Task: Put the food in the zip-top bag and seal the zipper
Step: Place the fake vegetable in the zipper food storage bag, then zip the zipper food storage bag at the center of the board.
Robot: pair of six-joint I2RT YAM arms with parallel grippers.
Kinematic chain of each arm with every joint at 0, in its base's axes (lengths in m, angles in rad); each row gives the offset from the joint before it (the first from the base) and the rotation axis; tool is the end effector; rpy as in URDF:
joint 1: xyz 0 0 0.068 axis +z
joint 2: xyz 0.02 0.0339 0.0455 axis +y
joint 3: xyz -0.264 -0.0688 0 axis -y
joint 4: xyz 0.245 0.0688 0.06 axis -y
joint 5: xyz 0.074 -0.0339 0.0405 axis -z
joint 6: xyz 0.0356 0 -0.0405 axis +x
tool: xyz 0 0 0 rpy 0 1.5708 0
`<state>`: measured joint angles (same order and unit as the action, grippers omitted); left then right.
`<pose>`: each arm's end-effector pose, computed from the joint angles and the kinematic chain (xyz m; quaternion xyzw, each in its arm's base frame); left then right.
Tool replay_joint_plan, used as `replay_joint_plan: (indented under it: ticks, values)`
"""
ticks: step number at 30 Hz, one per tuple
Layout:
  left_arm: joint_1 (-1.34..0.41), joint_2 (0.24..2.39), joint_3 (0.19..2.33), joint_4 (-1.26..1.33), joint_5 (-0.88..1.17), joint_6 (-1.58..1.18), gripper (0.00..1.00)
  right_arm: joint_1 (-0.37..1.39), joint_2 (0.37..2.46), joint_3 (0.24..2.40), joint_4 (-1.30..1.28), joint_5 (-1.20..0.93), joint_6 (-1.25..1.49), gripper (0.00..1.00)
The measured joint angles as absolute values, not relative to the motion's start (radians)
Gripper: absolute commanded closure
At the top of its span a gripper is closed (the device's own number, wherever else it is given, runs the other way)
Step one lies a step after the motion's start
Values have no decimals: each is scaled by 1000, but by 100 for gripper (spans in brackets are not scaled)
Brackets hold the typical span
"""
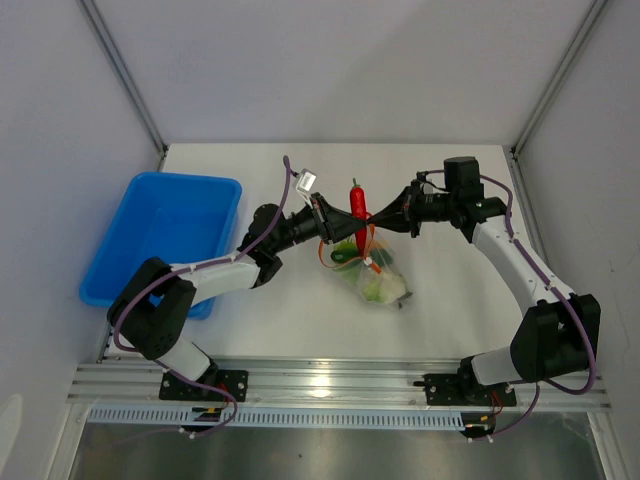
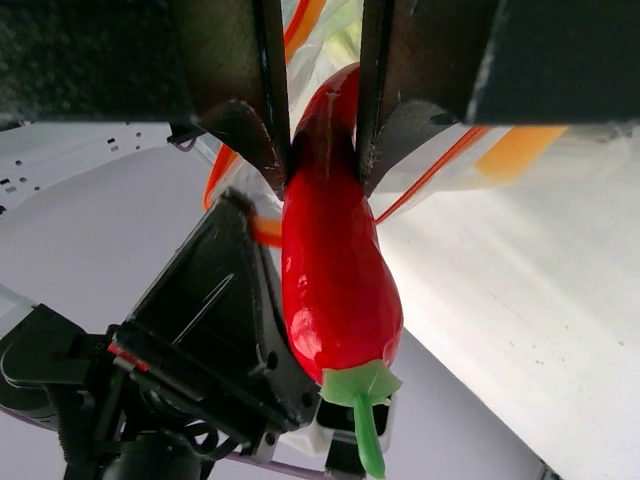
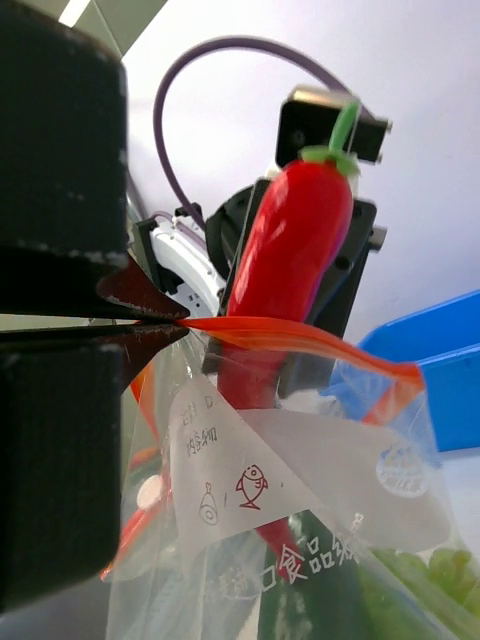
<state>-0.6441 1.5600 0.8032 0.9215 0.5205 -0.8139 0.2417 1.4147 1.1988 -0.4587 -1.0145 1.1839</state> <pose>0.2612 -0.2183 0.2701 0.1426 0.6392 -0.6151 0.4390 0.2875 0.1020 0.3225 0.1700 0.7975 0.5789 0.0002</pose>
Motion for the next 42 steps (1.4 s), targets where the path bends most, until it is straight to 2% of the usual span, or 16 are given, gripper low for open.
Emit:
replay_joint_plan:
  ticks: [2,6,9,12,14,15,23,25,32,37,42]
  values:
    - [-650,1560,779,939,503,-822,74,240,1415,1195,-445,-1014,1200,100]
    - [-653,1560,747,943,497,-832,48,236,1415,1191,-432,-1009,1215,100]
    - [-654,1560,728,915,498,-836,40,235,1412,1188,-406,-1011,1229,100]
    - [-656,1557,720,879,500,-829,39,234,1403,1168,-387,-1010,1238,100]
    - [-656,1549,720,853,500,-821,31,234,1401,1158,-384,-1010,1242,100]
    - [-656,1541,720,838,501,-814,20,233,1401,1155,-383,-1010,1242,100]
    - [-657,1400,722,632,503,-715,17,231,1386,1134,-382,-1008,1237,100]
    - [-658,1348,736,553,499,-680,14,231,1380,1133,-390,-1007,1224,100]
    - [-655,1180,957,99,343,-556,13,231,1370,1133,-464,-1002,1112,100]
    - [-617,1185,1085,-144,282,-553,17,231,1369,1133,-535,-995,1007,100]
    - [-592,1311,1102,-343,303,-578,23,231,1369,1133,-566,-987,945,100]
